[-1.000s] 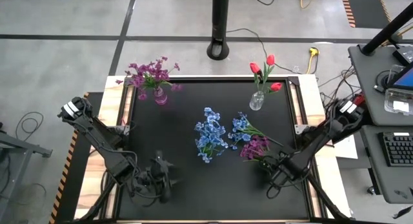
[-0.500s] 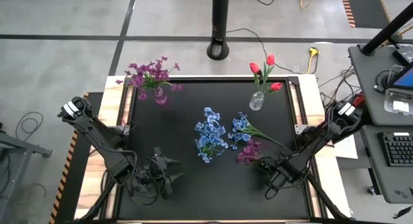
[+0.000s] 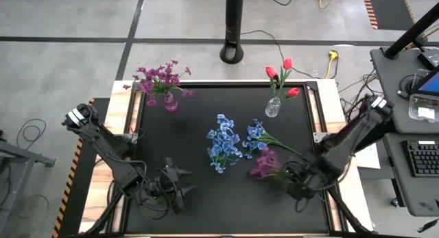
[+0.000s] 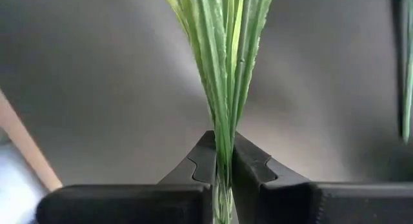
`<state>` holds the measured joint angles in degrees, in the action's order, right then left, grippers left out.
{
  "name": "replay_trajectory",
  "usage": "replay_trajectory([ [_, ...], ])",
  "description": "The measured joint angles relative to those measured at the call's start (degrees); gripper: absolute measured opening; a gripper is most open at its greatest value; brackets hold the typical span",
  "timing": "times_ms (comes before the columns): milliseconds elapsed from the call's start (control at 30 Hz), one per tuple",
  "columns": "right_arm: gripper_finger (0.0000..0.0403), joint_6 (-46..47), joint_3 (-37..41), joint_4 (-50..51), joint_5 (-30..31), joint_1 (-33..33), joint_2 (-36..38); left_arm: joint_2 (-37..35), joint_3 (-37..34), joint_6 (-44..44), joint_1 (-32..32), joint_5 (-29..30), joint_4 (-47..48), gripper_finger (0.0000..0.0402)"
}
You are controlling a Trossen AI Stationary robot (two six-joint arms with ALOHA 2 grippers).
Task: Sort flowers into vase by color
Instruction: Put the purple flower into the purple crystal vase
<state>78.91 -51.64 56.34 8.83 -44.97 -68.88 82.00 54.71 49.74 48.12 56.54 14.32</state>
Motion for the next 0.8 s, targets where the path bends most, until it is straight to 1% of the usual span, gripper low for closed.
replay_trajectory([
  [100,0.002,-2.4,-3.6,1.1,6.1,-1.8,4.5,0.8,0.0,-1.0,0.2,-0.6,-2.9,0.0219],
  [167,0.002,-4.8,-6.3,0.7,11.2,-3.1,7.0,1.6,0.0,-3.6,0.3,-2.0,-6.3,0.0219],
  [267,0.002,-10.0,-9.4,0.8,20.1,-5.7,9.5,2.9,0.0,-10.3,0.3,-3.6,-12.9,0.0219],
  [400,0.002,-17.6,-12.3,-0.2,30.3,-9.0,10.7,5.0,0.0,-21.6,0.3,-5.3,-23.5,0.0219],
  [467,0.002,-21.1,-13.3,-1.2,33.9,-10.4,10.7,5.9,0.0,-25.9,0.3,-6.1,-28.3,0.0219],
  [533,0.002,-25.2,-13.9,-2.9,36.1,-11.6,10.6,6.7,0.0,-28.3,0.3,-6.2,-31.5,0.0219],
  [567,0.002,-27.7,-14.0,-3.9,37.5,-12.1,10.6,7.0,0.0,-29.0,0.3,-6.2,-32.4,0.0219],
  [667,0.0019,-34.4,-13.8,-5.7,45.1,-13.7,10.9,7.9,0.0,-30.4,0.3,-6.2,-34.1,0.0219],
  [700,0.0019,-36.0,-13.7,-5.5,46.7,-14.0,11.2,8.0,0.0,-31.0,0.3,-6.1,-34.8,0.0219],
  [800,0.0019,-41.4,-13.7,-6.7,48.7,-14.0,12.6,8.1,0.0,-34.0,-0.1,-4.6,-38.2,0.0219],
])
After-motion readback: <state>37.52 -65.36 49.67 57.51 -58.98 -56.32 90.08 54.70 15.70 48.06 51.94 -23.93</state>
